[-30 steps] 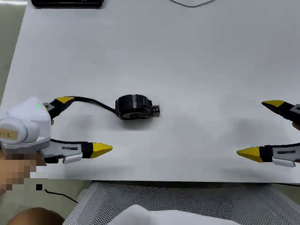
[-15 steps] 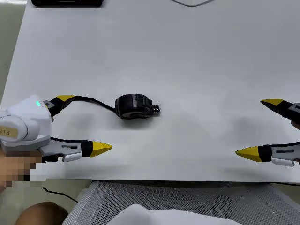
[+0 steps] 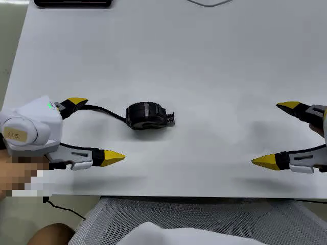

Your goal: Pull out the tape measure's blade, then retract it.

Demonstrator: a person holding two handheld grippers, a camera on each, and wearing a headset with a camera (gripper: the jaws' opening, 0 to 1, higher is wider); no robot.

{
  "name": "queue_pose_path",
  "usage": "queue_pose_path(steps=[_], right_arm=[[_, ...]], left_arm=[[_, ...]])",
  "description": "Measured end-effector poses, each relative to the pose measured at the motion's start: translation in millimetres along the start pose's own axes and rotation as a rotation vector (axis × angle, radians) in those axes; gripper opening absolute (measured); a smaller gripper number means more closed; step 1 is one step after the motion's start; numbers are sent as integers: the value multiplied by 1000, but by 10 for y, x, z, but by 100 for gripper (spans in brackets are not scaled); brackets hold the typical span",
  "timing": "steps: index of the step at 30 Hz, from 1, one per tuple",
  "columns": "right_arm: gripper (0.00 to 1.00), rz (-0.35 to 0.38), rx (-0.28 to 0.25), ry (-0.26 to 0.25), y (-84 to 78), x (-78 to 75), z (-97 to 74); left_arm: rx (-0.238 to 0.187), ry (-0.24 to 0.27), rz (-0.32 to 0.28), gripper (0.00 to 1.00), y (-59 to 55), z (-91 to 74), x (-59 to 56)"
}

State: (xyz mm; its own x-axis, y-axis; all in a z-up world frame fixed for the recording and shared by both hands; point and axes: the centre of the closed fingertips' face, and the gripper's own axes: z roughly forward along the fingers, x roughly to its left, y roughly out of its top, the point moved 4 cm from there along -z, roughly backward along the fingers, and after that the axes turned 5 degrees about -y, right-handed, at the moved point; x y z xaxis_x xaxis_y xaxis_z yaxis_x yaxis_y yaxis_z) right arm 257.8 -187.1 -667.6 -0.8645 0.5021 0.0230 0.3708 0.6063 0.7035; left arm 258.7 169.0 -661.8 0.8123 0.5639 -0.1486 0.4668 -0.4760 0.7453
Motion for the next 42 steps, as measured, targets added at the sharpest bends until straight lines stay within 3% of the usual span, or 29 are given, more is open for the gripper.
queue_pose_path(steps=[10, 22, 42], right_arm=[[89, -24, 2, 26, 87, -21, 120], [88, -44, -2, 59, 192, -44, 306], [85, -60, 8, 101, 235, -35, 492]], left_arm=[[23, -30, 42, 96, 61, 94, 30], [56, -59, 84, 85, 103, 199, 102], [96, -102, 143, 72, 130, 358, 122]])
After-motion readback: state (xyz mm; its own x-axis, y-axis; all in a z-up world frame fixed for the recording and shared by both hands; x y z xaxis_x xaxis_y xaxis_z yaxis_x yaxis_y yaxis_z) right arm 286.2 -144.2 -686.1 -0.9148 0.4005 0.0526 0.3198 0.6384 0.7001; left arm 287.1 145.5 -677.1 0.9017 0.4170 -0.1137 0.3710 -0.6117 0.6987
